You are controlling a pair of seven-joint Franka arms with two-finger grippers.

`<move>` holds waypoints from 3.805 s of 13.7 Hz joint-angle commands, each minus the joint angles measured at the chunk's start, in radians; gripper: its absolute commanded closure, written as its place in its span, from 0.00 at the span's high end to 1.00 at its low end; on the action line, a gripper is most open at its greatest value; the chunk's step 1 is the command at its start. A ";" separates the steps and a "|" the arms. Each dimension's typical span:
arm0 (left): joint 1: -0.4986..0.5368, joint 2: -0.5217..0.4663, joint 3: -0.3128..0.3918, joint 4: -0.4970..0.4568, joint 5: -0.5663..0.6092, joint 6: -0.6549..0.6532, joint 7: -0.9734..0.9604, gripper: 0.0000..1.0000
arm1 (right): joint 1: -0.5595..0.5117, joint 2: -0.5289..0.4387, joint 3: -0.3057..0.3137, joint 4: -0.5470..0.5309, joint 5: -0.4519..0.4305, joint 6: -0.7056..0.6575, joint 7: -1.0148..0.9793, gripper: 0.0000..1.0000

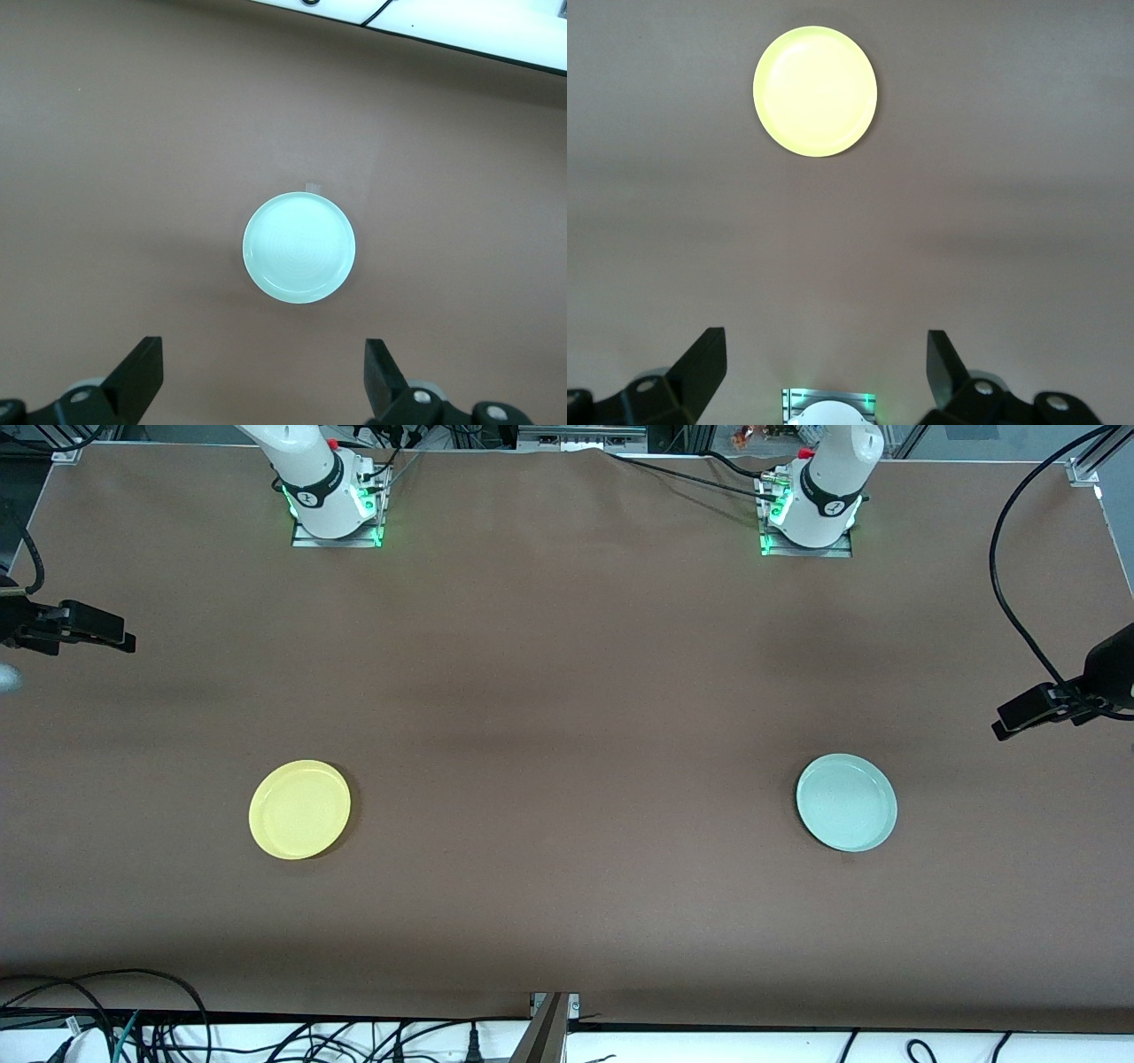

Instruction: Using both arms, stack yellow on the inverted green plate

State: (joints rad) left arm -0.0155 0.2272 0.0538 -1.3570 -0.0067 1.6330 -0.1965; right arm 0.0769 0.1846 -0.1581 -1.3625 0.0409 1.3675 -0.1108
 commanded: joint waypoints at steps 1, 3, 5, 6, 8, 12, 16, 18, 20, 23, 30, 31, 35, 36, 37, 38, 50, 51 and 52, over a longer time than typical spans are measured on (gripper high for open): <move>-0.003 -0.020 -0.012 -0.002 -0.006 -0.012 -0.009 1.00 | -0.005 -0.004 0.002 0.002 0.004 0.002 0.006 1.00; 0.000 -0.016 -0.012 0.003 -0.012 -0.010 -0.008 1.00 | -0.006 -0.004 0.002 0.003 0.004 0.002 0.005 1.00; 0.002 -0.011 -0.012 0.001 -0.012 -0.009 -0.007 1.00 | -0.005 -0.004 0.002 0.002 0.004 0.002 0.005 1.00; 0.006 -0.008 -0.011 0.001 -0.012 -0.009 -0.007 1.00 | -0.006 -0.004 0.002 0.003 0.004 0.002 0.005 1.00; 0.011 -0.005 -0.008 0.001 -0.004 -0.007 0.014 1.00 | -0.006 -0.004 0.002 0.002 0.005 0.002 0.005 1.00; 0.032 0.033 -0.005 -0.023 0.010 -0.013 0.114 1.00 | -0.005 -0.004 0.002 0.002 0.005 0.002 0.005 1.00; 0.078 0.095 -0.005 -0.039 0.008 -0.006 0.259 1.00 | -0.005 -0.004 0.002 0.002 0.005 0.002 0.006 1.00; 0.091 0.139 -0.005 -0.034 0.007 0.016 0.270 1.00 | -0.006 -0.004 0.002 0.002 0.005 0.002 0.005 1.00; 0.089 0.196 -0.005 -0.039 0.007 0.053 0.270 1.00 | -0.005 -0.004 0.002 0.002 0.005 0.002 0.006 1.00; 0.086 0.303 -0.006 -0.057 0.008 0.186 0.284 1.00 | -0.006 -0.004 0.002 0.002 0.005 0.002 0.005 1.00; 0.095 0.302 -0.008 -0.327 0.010 0.477 0.287 1.00 | -0.006 -0.004 0.002 0.002 0.005 0.002 0.005 1.00; 0.097 0.322 -0.008 -0.350 0.010 0.525 0.287 1.00 | -0.006 -0.004 0.002 0.002 0.005 0.002 0.005 1.00; 0.140 0.336 -0.012 -0.453 -0.002 0.652 0.370 1.00 | -0.006 -0.004 0.002 0.002 0.005 0.002 0.005 1.00; 0.140 0.339 -0.012 -0.465 -0.002 0.677 0.377 1.00 | -0.006 -0.004 0.002 0.002 0.005 0.002 0.005 1.00; 0.140 0.346 -0.012 -0.465 -0.002 0.683 0.379 1.00 | -0.005 -0.004 0.002 0.002 0.005 0.002 0.006 1.00; 0.140 0.349 -0.012 -0.465 -0.002 0.688 0.381 1.00 | -0.005 -0.004 0.002 0.002 0.005 0.002 0.005 1.00; 0.120 0.412 -0.020 -0.458 -0.009 0.755 0.359 0.51 | -0.005 -0.004 0.002 0.002 0.005 0.002 0.006 1.00; 0.120 0.414 -0.032 -0.456 -0.009 0.755 0.336 0.49 | -0.005 -0.004 0.002 0.002 0.005 0.002 0.006 1.00; 0.120 0.414 -0.034 -0.456 -0.009 0.755 0.325 0.44 | -0.006 -0.004 0.002 0.002 0.005 0.002 0.005 1.00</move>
State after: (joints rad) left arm 0.1138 0.6371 0.0236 -1.8161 -0.0056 2.3796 0.1488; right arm 0.0758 0.1849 -0.1584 -1.3625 0.0409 1.3679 -0.1108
